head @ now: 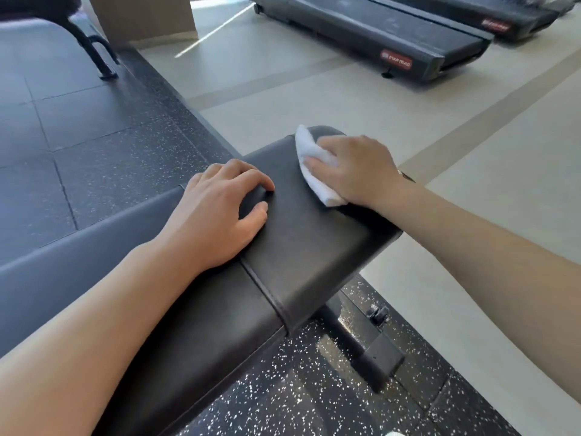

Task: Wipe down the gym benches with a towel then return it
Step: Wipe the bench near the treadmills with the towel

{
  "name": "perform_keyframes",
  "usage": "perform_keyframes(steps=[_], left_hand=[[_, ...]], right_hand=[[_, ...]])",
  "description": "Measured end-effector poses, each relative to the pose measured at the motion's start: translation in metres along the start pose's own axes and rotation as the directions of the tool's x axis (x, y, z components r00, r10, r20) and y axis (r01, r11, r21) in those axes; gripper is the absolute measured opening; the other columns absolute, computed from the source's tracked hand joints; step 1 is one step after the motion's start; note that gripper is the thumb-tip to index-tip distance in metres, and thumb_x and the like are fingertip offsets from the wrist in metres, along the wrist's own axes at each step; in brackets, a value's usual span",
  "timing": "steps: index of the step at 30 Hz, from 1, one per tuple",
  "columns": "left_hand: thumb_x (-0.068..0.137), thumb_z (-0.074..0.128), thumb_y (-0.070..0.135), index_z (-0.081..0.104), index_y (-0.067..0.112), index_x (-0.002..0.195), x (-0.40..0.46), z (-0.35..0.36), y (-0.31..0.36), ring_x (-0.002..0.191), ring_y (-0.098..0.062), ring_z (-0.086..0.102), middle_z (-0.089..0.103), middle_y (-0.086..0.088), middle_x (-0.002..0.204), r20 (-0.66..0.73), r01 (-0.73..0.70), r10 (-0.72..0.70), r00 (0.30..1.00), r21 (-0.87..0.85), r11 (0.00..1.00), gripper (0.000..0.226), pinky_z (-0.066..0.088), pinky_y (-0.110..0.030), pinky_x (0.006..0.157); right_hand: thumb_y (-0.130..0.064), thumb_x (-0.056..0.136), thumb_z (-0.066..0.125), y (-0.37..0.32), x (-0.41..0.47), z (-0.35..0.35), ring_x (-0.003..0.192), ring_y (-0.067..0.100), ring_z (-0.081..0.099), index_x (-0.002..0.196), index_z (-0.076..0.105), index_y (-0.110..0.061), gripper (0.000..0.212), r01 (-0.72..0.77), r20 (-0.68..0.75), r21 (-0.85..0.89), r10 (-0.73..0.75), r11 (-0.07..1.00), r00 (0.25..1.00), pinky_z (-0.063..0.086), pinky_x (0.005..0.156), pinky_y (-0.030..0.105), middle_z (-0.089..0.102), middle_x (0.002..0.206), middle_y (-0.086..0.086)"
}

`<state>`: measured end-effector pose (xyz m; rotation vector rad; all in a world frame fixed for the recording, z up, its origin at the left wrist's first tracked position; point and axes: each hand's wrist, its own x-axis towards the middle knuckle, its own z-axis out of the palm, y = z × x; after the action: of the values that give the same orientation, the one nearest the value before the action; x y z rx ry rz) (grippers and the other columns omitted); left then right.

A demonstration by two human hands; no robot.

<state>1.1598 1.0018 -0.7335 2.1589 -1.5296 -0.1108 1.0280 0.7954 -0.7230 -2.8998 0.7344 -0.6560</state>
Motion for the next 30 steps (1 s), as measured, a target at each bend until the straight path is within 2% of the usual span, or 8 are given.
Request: perform_keyframes(steps=[3, 6, 9, 12, 16, 19, 23, 30], left_hand=[[0.094, 0.055, 0.032, 0.066, 0.038, 0.118, 0.000, 0.000, -0.002, 0.123, -0.018, 0.052, 0.060, 0.017, 0.129, -0.034, -0.003, 0.002, 0.999, -0.030, 1.000, 0.027, 0.039, -0.049, 0.111], [0.095, 0.060, 0.021, 0.069, 0.032, 0.119, 0.000, 0.004, -0.004, 0.126, -0.016, 0.053, 0.062, 0.015, 0.132, -0.063, -0.018, 0.016, 0.998, -0.040, 0.999, 0.028, 0.039, -0.043, 0.114], [0.099, 0.058, 0.020, 0.067, 0.031, 0.129, -0.006, 0.004, -0.010, 0.136, -0.012, 0.048, 0.058, 0.013, 0.143, -0.035, -0.024, 0.023, 0.999, -0.028, 0.999, 0.033, 0.031, -0.031, 0.118], [0.100, 0.056, 0.022, 0.065, 0.031, 0.133, -0.011, 0.004, -0.009, 0.140, -0.009, 0.044, 0.055, 0.013, 0.148, -0.018, -0.023, 0.022, 1.000, -0.016, 1.000, 0.035, 0.024, -0.021, 0.116], [0.100, 0.058, 0.020, 0.065, 0.028, 0.133, -0.012, 0.004, -0.002, 0.141, -0.013, 0.044, 0.054, 0.010, 0.149, -0.020, 0.004, -0.005, 1.000, -0.010, 1.000, 0.035, 0.024, -0.024, 0.118], [0.099, 0.059, 0.020, 0.065, 0.028, 0.133, -0.013, 0.004, -0.002, 0.142, -0.014, 0.044, 0.054, 0.011, 0.149, -0.013, 0.017, -0.017, 1.000, -0.026, 1.000, 0.035, 0.028, -0.036, 0.123], [0.099, 0.060, 0.020, 0.065, 0.030, 0.132, -0.014, 0.005, -0.004, 0.142, -0.014, 0.044, 0.054, 0.013, 0.148, -0.018, 0.020, -0.021, 1.000, -0.048, 0.999, 0.035, 0.030, -0.041, 0.123], [0.099, 0.059, 0.020, 0.066, 0.028, 0.132, -0.013, 0.004, 0.001, 0.141, -0.013, 0.045, 0.055, 0.011, 0.147, -0.021, 0.013, -0.013, 1.000, -0.029, 0.999, 0.035, 0.028, -0.033, 0.123]], right_hand=[[-0.029, 0.082, 0.078, -0.052, -0.089, -0.017, 0.058, 0.031, 0.058, 0.088, 0.040, -0.021, 0.039, 0.160, -0.193, 0.054, -0.147, 0.986, 0.970, 0.046, 0.051, 0.035, 0.053, 0.062, -0.002], [-0.033, 0.092, 0.068, -0.095, -0.147, -0.006, 0.067, 0.025, 0.044, 0.074, 0.044, -0.023, 0.031, 0.280, -0.184, 0.220, -0.242, 0.934, 0.953, 0.035, 0.060, 0.038, 0.048, 0.071, -0.001], [-0.031, 0.097, 0.063, -0.085, -0.147, 0.001, 0.065, 0.025, 0.041, 0.078, 0.057, -0.017, 0.024, 0.402, -0.233, 0.155, -0.362, 0.903, 0.903, 0.036, 0.057, 0.039, 0.046, 0.070, 0.001], [-0.028, 0.097, 0.061, -0.024, -0.119, -0.013, 0.063, 0.034, 0.056, 0.089, 0.056, -0.022, 0.011, 0.098, -0.300, -0.038, -0.105, 0.994, 0.948, 0.044, 0.052, 0.038, 0.051, 0.067, 0.003], [-0.037, 0.099, 0.063, 0.011, -0.112, -0.023, 0.081, 0.037, 0.060, 0.084, 0.060, -0.013, 0.029, -0.159, -0.252, 0.043, 0.164, 0.986, 0.954, 0.043, 0.063, 0.040, 0.060, 0.079, 0.008], [-0.024, 0.083, 0.077, -0.054, -0.135, -0.009, 0.062, 0.031, 0.056, 0.085, 0.063, -0.015, 0.018, 0.070, -0.315, 0.048, -0.051, 0.996, 0.948, 0.044, 0.052, 0.038, 0.056, 0.067, 0.008], [-0.034, 0.098, 0.064, -0.077, -0.155, 0.009, 0.067, 0.029, 0.048, 0.076, 0.061, -0.014, 0.030, 0.433, -0.296, 0.159, -0.376, 0.887, 0.878, 0.037, 0.060, 0.041, 0.052, 0.072, 0.005], [-0.038, 0.098, 0.065, 0.033, -0.104, -0.018, 0.077, 0.036, 0.060, 0.074, 0.050, -0.019, 0.034, -0.119, -0.271, 0.032, 0.123, 0.992, 0.955, 0.041, 0.059, 0.038, 0.059, 0.075, 0.005]])
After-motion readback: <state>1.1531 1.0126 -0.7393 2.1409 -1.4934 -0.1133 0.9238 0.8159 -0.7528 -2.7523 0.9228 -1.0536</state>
